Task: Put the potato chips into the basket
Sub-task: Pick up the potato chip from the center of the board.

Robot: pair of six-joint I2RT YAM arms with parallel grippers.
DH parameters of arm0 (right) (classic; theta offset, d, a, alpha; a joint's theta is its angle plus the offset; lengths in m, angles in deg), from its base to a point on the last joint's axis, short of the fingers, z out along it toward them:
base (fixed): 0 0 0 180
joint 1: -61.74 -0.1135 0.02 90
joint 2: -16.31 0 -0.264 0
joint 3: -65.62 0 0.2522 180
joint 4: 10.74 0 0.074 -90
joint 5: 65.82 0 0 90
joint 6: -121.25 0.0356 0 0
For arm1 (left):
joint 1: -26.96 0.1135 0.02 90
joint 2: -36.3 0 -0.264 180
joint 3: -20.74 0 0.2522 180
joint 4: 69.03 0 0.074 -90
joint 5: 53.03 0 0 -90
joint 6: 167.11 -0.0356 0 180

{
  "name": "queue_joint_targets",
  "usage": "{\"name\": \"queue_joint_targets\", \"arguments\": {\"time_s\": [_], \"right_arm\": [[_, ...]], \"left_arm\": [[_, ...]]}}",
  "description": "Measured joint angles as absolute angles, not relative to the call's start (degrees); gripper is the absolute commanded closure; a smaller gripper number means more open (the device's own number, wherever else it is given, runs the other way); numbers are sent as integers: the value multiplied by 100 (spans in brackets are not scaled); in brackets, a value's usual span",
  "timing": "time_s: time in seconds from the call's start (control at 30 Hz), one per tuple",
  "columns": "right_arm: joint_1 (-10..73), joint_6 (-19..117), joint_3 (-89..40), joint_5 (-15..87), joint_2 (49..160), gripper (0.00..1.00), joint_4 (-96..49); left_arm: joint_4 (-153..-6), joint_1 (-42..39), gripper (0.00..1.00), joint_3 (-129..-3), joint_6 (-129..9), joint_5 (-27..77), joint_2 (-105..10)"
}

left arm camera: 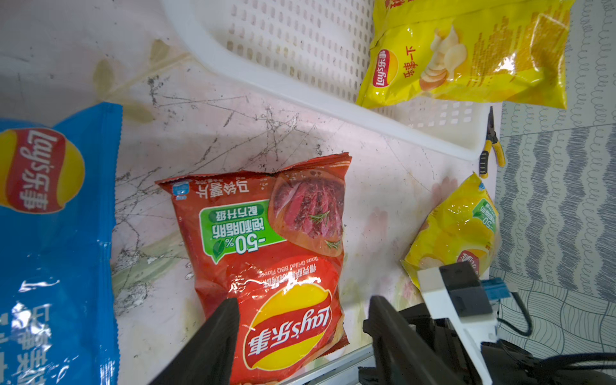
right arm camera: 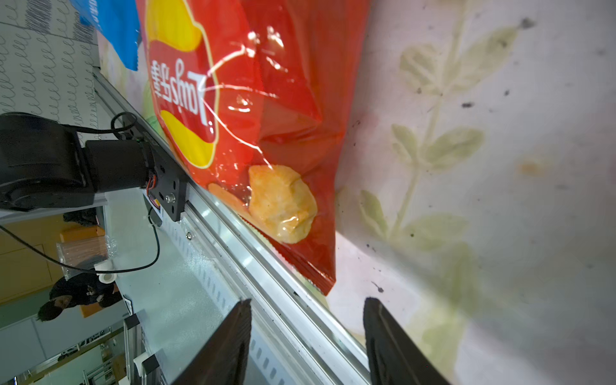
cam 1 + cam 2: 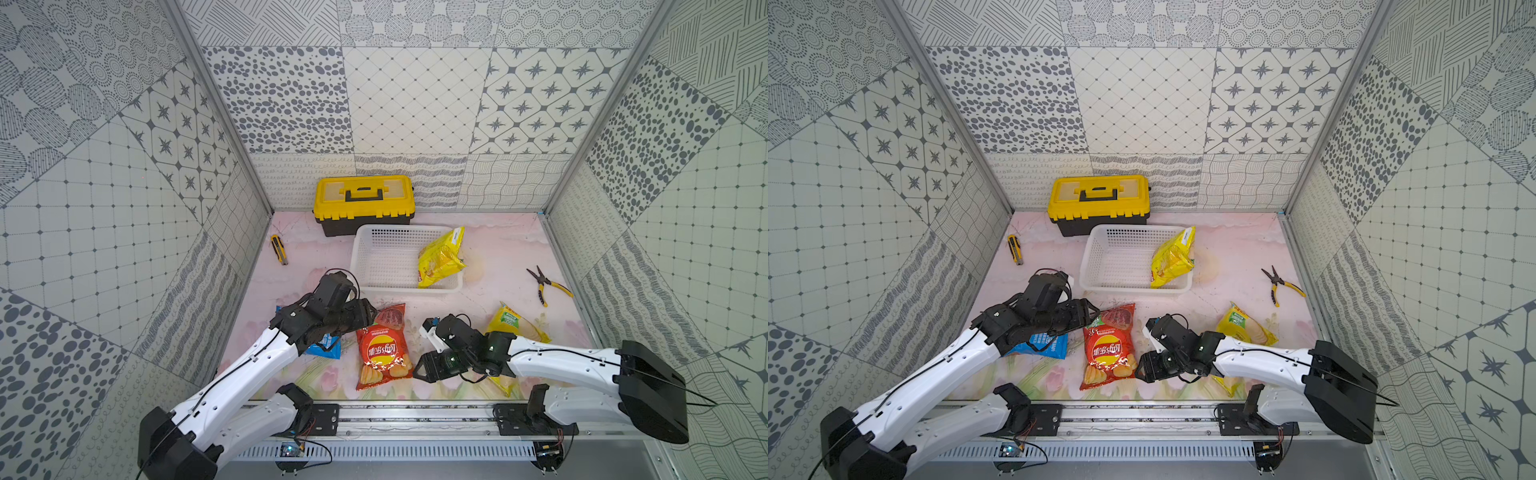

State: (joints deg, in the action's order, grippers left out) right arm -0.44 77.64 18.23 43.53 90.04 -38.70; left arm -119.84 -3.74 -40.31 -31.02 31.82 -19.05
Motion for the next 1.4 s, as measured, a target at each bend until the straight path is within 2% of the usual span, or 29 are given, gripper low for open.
{"name": "queue_joint_targets", "arguments": {"time_s": [0.3,0.43,0.9,1.07,1.2,1.4], "right_arm": [[-232,7978,1823,4148,9242,43,-3492],[-232,8037,1819,4108,9339,49,-3465],[-229,8048,1694,4196,9913,58,-3457],[-229,8048,1681,4143,9887,66,-3463],[-197,8062,1681,4039,9763,80,-3498],[-57,8062,1681,3899,9645,93,-3557]], "left_arm": [[-12159,-374,34,-3930,-2925,3270,-1547],[-12199,-374,34,-3898,-2886,3285,-1505],[-12201,-374,34,-3900,-2801,3289,-1580],[-12201,-374,34,-3900,-2785,3289,-1641],[-12199,-374,34,-3900,-2783,3287,-1693],[-12199,-374,34,-3900,-2783,3287,-1752]]}}
